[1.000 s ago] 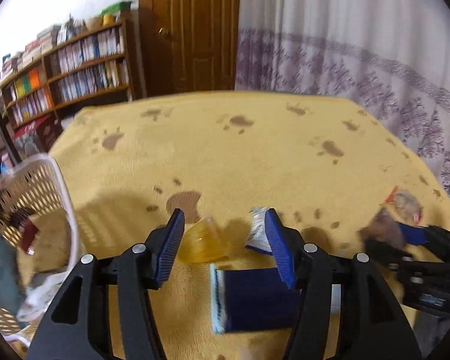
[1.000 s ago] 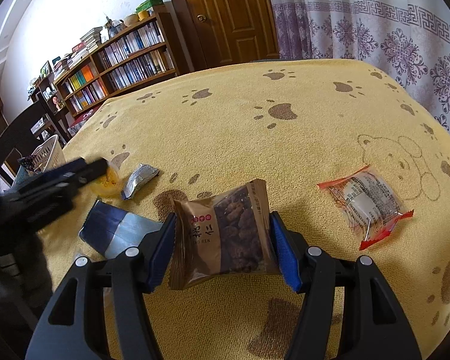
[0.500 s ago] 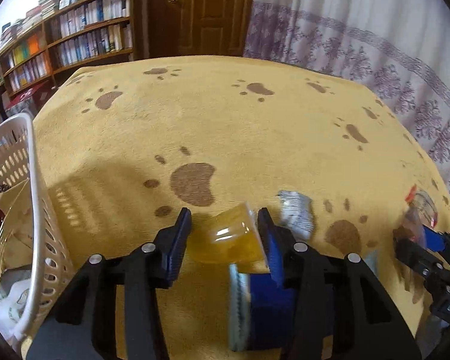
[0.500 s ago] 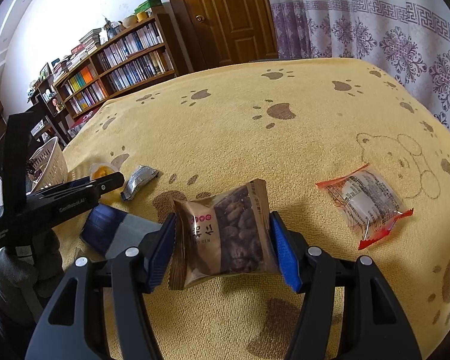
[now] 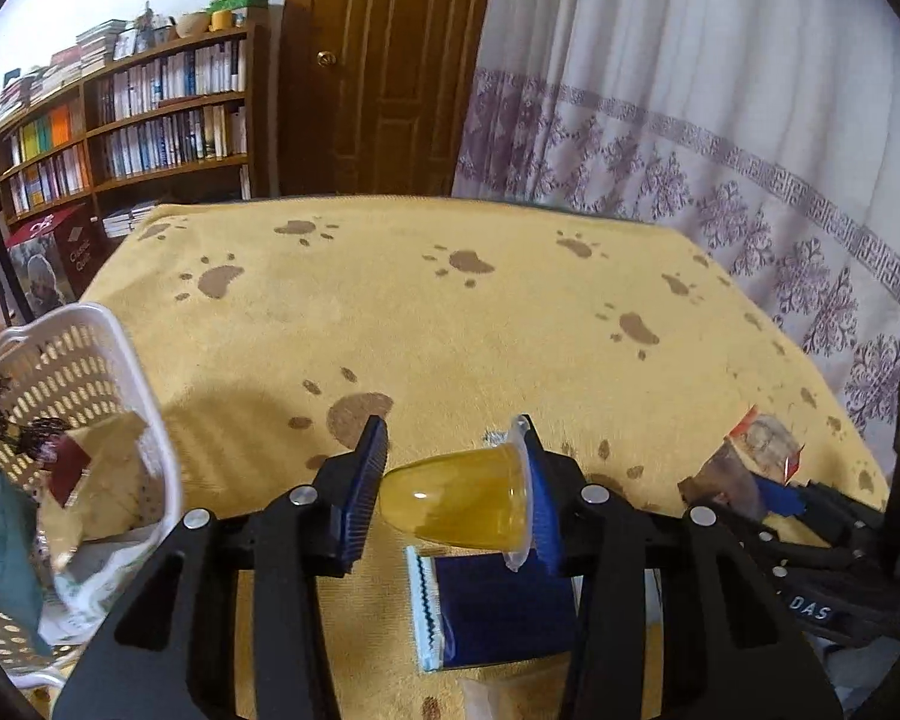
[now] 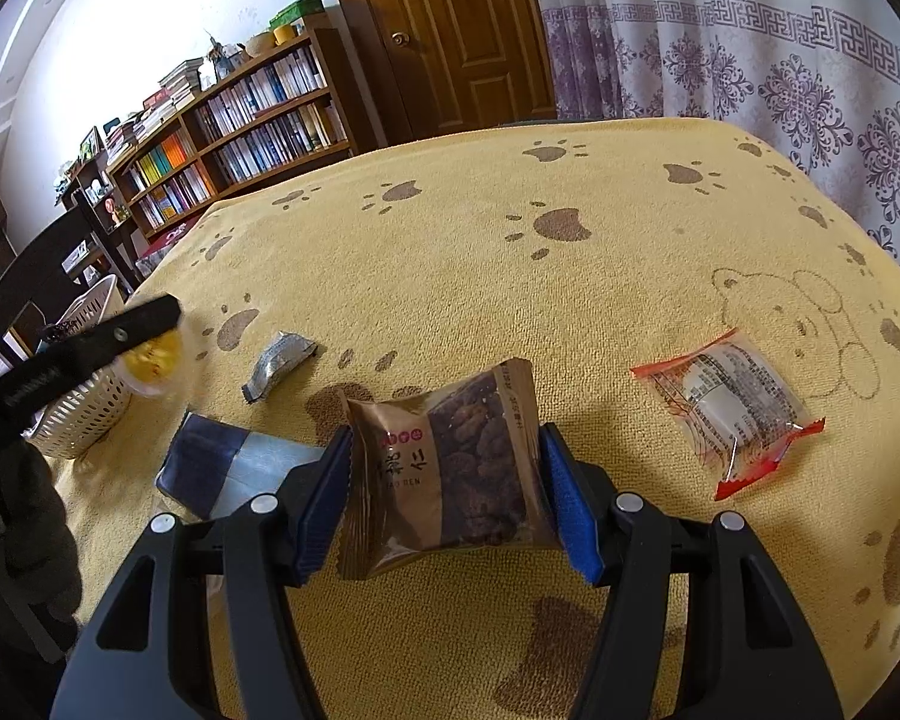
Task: Organize snacks
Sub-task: 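Carry the jelly cup over the basket and open the left gripper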
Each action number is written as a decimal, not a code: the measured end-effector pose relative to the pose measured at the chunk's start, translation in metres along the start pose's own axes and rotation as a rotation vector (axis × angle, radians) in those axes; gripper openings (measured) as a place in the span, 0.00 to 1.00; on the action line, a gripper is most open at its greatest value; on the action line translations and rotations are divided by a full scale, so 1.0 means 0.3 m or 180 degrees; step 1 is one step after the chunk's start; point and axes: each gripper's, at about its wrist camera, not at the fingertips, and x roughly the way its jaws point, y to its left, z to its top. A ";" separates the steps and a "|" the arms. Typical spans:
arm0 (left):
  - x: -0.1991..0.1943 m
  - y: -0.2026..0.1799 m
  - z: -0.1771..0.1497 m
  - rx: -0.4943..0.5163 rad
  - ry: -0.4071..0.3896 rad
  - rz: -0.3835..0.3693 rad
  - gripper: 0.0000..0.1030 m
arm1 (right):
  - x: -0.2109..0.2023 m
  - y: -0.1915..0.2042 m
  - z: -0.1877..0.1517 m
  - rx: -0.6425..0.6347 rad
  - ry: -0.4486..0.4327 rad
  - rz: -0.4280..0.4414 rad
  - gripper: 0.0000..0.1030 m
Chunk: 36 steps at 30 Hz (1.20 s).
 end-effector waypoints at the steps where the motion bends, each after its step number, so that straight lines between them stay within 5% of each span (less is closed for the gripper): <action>1: -0.011 0.007 0.004 -0.0020 -0.0027 0.0013 0.43 | 0.001 0.000 0.001 -0.0001 -0.0001 -0.0001 0.59; 10: -0.146 0.146 0.056 -0.0254 -0.0352 0.0482 0.43 | -0.001 0.000 0.002 -0.0006 -0.0004 -0.0004 0.60; 17: -0.251 0.338 0.087 -0.0646 -0.0600 0.1166 0.43 | 0.000 0.000 0.006 -0.0016 -0.0006 -0.0014 0.60; 24: -0.290 0.456 0.086 -0.0934 -0.0664 0.1542 0.86 | -0.002 0.001 0.003 -0.0013 -0.0009 -0.0011 0.60; 36: -0.301 0.417 0.081 -0.0810 -0.0827 0.1772 0.95 | -0.005 -0.003 0.010 -0.0003 -0.0045 -0.0012 0.59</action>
